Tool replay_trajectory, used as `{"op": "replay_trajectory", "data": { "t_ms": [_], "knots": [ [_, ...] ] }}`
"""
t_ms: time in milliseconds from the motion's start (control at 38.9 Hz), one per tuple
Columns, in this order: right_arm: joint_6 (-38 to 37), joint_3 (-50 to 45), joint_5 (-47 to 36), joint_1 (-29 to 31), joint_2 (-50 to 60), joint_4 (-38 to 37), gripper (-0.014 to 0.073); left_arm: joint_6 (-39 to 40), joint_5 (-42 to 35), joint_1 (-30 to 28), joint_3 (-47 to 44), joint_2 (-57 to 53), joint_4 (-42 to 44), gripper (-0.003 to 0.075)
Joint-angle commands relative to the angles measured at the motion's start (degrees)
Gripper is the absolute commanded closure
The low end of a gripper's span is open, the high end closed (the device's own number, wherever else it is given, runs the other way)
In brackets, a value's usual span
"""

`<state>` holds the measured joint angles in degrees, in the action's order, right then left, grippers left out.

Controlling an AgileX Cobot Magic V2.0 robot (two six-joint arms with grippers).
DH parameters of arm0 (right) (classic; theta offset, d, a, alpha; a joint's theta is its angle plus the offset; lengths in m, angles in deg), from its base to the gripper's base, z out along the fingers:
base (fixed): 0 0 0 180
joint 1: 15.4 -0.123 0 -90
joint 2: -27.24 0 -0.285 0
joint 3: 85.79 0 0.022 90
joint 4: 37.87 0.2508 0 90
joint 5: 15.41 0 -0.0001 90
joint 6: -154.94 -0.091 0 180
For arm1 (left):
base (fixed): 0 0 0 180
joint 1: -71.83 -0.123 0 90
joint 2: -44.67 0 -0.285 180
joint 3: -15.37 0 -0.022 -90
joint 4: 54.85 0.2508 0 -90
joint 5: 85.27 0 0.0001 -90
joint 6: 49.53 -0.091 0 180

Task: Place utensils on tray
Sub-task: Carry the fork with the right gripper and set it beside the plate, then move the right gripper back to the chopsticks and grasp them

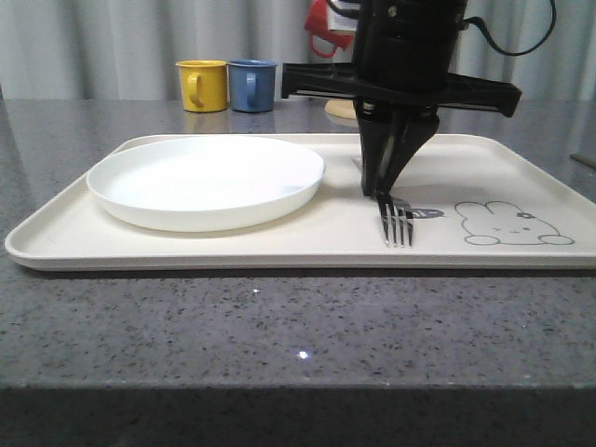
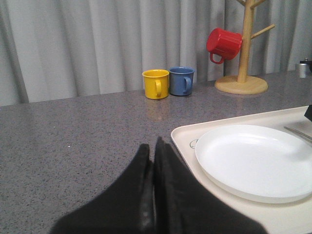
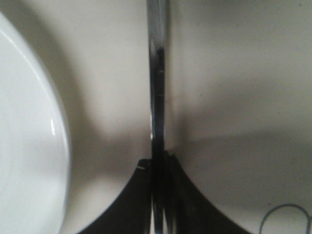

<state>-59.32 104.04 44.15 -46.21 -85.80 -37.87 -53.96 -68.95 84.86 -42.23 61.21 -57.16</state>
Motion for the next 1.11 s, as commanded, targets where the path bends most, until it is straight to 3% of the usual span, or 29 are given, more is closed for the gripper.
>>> {"op": "replay_trajectory", "data": {
  "t_ms": [0, 103, 309, 489, 694, 771, 951, 1080],
  "knots": [
    [-0.29, 1.75, -1.28, 0.27, 2.43, -0.60, 0.0650, 0.16, -4.93, -0.05, 1.43, 0.59, -0.60, 0.0738],
    [-0.29, 1.75, -1.35, 0.27, 2.43, 0.38, 0.0584, 0.16, -4.93, -0.05, 1.43, 0.59, -0.60, 0.0738],
    [-0.29, 1.92, -1.21, 0.27, 2.43, 0.70, 0.0367, 0.16, -4.93, -0.05, 1.43, 0.59, -0.60, 0.0738],
    [1.16, 7.26, 4.02, 0.27, 2.43, 0.00, 0.0234, 0.16, -4.93, -0.05, 1.43, 0.59, -0.60, 0.0738],
    [10.62, 18.77, 16.96, 0.69, 2.43, -1.51, 0.0224, 0.16, -4.93, -0.05, 1.43, 0.59, -0.60, 0.0738],
    [13.68, 20.96, 17.04, 1.13, 3.18, -1.94, 0.0224, 0.16, -4.93, -0.05, 1.43, 0.59, -0.60, 0.0738],
    [19.88, 19.50, 17.16, 4.01, 6.61, -2.06, 0.0224, 0.16, -4.93, -0.05, 1.43, 0.59, -0.60, 0.0738],
    [23.16, 14.36, 17.10, 9.19, 11.67, -3.18, 0.0224, 0.16, -4.93, -0.05, 1.43, 0.59, -0.60, 0.0738]
  ]
}}
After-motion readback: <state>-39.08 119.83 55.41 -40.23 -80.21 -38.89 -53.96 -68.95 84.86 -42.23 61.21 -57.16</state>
